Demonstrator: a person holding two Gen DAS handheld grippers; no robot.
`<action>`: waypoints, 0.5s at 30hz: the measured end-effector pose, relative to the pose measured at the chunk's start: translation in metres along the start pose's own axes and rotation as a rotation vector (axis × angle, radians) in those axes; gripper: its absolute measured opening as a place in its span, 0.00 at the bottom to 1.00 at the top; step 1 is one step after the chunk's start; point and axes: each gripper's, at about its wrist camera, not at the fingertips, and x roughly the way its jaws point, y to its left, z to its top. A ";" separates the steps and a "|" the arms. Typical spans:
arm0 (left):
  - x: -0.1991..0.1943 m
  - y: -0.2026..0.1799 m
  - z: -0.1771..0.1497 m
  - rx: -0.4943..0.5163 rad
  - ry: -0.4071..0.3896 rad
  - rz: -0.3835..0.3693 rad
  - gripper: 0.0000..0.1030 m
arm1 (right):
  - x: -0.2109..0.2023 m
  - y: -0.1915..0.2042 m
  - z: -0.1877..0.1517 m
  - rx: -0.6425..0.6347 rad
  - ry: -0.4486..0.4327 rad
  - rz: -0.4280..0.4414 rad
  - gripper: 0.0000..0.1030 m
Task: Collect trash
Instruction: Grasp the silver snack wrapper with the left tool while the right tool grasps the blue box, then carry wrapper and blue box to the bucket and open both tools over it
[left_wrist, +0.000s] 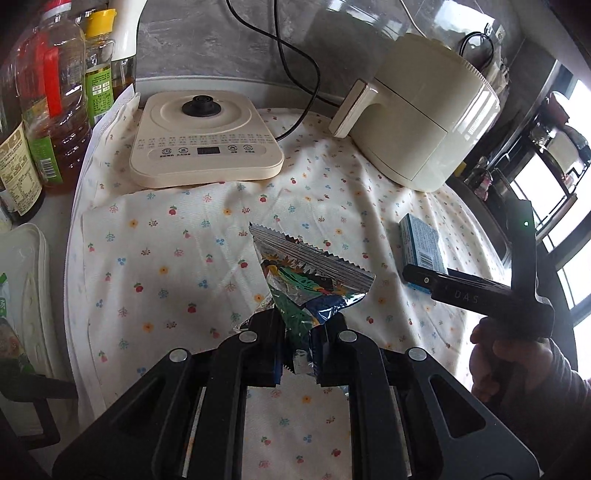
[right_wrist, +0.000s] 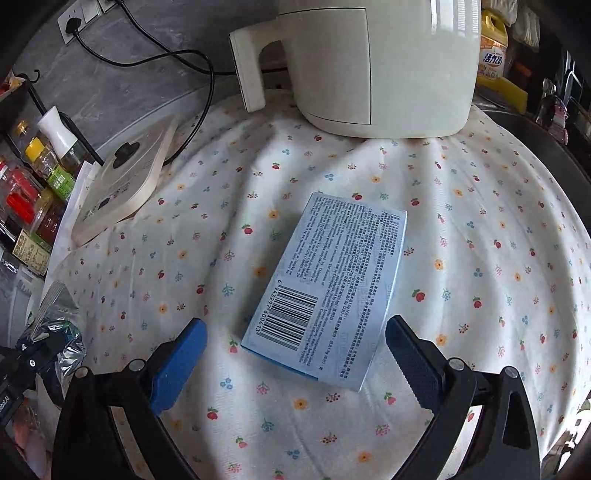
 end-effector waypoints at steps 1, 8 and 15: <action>0.000 -0.002 -0.001 0.003 0.000 -0.002 0.12 | 0.000 -0.003 -0.001 0.008 0.003 -0.026 0.81; 0.012 -0.026 0.001 0.040 0.004 -0.040 0.12 | -0.024 -0.035 -0.023 0.053 -0.019 -0.039 0.63; 0.034 -0.071 0.004 0.113 0.030 -0.102 0.12 | -0.064 -0.078 -0.049 0.108 -0.061 -0.033 0.63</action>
